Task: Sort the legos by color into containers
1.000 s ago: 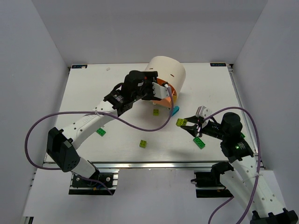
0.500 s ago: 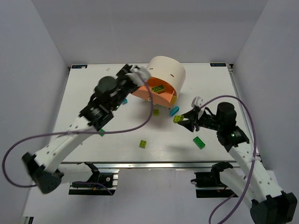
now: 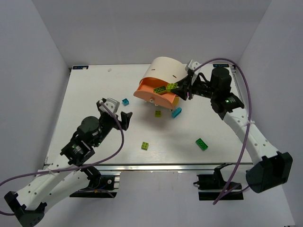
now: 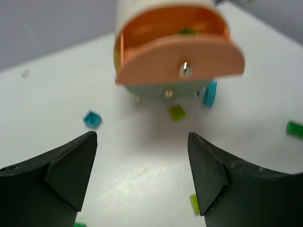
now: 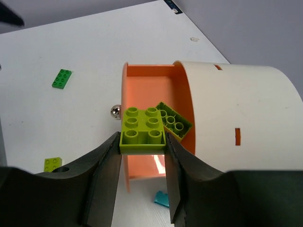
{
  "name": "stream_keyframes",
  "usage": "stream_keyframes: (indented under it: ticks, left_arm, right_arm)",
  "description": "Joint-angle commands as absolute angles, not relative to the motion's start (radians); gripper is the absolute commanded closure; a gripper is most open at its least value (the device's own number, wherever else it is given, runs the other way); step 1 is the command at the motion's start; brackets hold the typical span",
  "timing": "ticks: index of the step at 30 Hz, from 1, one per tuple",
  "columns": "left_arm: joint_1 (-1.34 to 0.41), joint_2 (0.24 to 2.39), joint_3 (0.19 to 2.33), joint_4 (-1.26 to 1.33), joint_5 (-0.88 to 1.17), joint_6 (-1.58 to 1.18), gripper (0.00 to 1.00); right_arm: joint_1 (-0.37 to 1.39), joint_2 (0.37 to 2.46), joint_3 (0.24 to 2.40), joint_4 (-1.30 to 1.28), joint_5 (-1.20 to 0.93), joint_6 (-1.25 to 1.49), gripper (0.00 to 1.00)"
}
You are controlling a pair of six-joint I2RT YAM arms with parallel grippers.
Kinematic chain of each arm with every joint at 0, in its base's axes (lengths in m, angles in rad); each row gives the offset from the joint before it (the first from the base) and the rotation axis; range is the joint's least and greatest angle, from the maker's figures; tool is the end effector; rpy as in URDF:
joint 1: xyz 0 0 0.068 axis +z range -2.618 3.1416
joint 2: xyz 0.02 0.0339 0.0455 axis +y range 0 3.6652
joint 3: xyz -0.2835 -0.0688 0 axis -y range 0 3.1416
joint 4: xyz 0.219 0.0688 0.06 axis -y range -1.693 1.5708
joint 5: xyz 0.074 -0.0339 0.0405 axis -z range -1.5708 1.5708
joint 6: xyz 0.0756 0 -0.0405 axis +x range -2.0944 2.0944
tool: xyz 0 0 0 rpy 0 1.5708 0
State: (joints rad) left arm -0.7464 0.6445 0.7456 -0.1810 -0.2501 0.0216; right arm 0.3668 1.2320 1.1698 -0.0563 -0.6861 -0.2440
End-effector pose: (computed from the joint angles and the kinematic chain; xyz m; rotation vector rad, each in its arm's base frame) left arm 0.1243 -0.0895 0.3539 0.4402 1.6001 -0.3457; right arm 0.2439 0.1450 0.4115 -0.9811 1.3962 0.6685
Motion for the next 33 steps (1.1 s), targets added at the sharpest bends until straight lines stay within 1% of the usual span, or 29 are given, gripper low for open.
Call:
stream_keyframes:
  ticks: [1, 5, 11, 13, 14, 16, 17, 20, 21, 22, 24, 27, 28, 30, 31, 32, 33]
  left_arm:
    - [-0.741, 0.604, 0.651, -0.198, -0.224, -0.04, 0.13]
    - [-0.741, 0.597, 0.652, -0.239, -0.196, -0.025, 0.1]
    - [-0.741, 0.609, 0.64, -0.25, -0.124, -0.023, 0.1]
    - [-0.741, 0.618, 0.644, -0.256, -0.106, -0.021, 0.09]
    - [-0.741, 0.627, 0.646, -0.256, -0.101, -0.021, 0.09]
    - [-0.741, 0.632, 0.647, -0.256, -0.084, -0.02, 0.09]
    - [-0.741, 0.635, 0.646, -0.255, -0.075, -0.018, 0.09]
    - [-0.741, 0.643, 0.634, -0.241, -0.002, -0.02, 0.09]
    - [-0.741, 0.661, 0.627, -0.235, 0.059, -0.02, 0.09]
    - [-0.741, 0.675, 0.629, -0.232, 0.127, -0.02, 0.09]
    - [-0.741, 0.734, 0.637, -0.238, 0.178, -0.028, 0.1]
    - [-0.741, 0.822, 0.663, -0.244, 0.213, -0.067, 0.24]
    - [-0.753, 0.845, 0.669, -0.247, 0.215, -0.081, 0.37]
    - [-0.762, 0.905, 0.68, -0.25, 0.225, -0.13, 0.53]
    - [-0.762, 0.926, 0.686, -0.253, 0.247, -0.149, 0.61]
    - [-0.762, 0.945, 0.689, -0.258, 0.262, -0.196, 0.69]
    - [-0.762, 0.965, 0.692, -0.268, 0.262, -0.219, 0.69]
  right_arm:
    - [0.393, 1.302, 1.239, -0.055, -0.638, -0.259, 0.98]
    - [0.422, 1.359, 1.259, -0.045, -0.606, -0.267, 0.94]
    - [0.457, 1.454, 1.339, -0.051, -0.552, -0.265, 0.87]
    - [0.46, 1.48, 1.356, -0.06, -0.532, -0.275, 0.8]
    - [0.463, 1.497, 1.37, -0.07, -0.528, -0.278, 0.7]
    - [0.469, 1.512, 1.388, -0.086, -0.52, -0.287, 0.57]
    - [0.471, 1.523, 1.394, -0.093, -0.52, -0.287, 0.44]
    - [0.469, 1.534, 1.422, -0.109, -0.522, -0.285, 0.35]
    - [0.469, 1.532, 1.433, -0.109, -0.523, -0.282, 0.32]
    - [0.469, 1.531, 1.436, -0.112, -0.526, -0.279, 0.31]
    - [0.471, 1.517, 1.439, -0.115, -0.525, -0.276, 0.31]
    - [0.465, 1.47, 1.41, -0.109, -0.517, -0.275, 0.34]
    - [0.463, 1.444, 1.392, -0.103, -0.506, -0.275, 0.36]
    - [0.46, 1.341, 1.338, -0.081, -0.422, -0.259, 0.45]
    - [0.459, 1.301, 1.277, -0.074, -0.395, -0.249, 0.51]
    - [0.456, 1.22, 1.241, -0.063, -0.356, -0.211, 0.64]
    - [0.448, 1.179, 1.208, -0.066, -0.297, -0.193, 0.72]
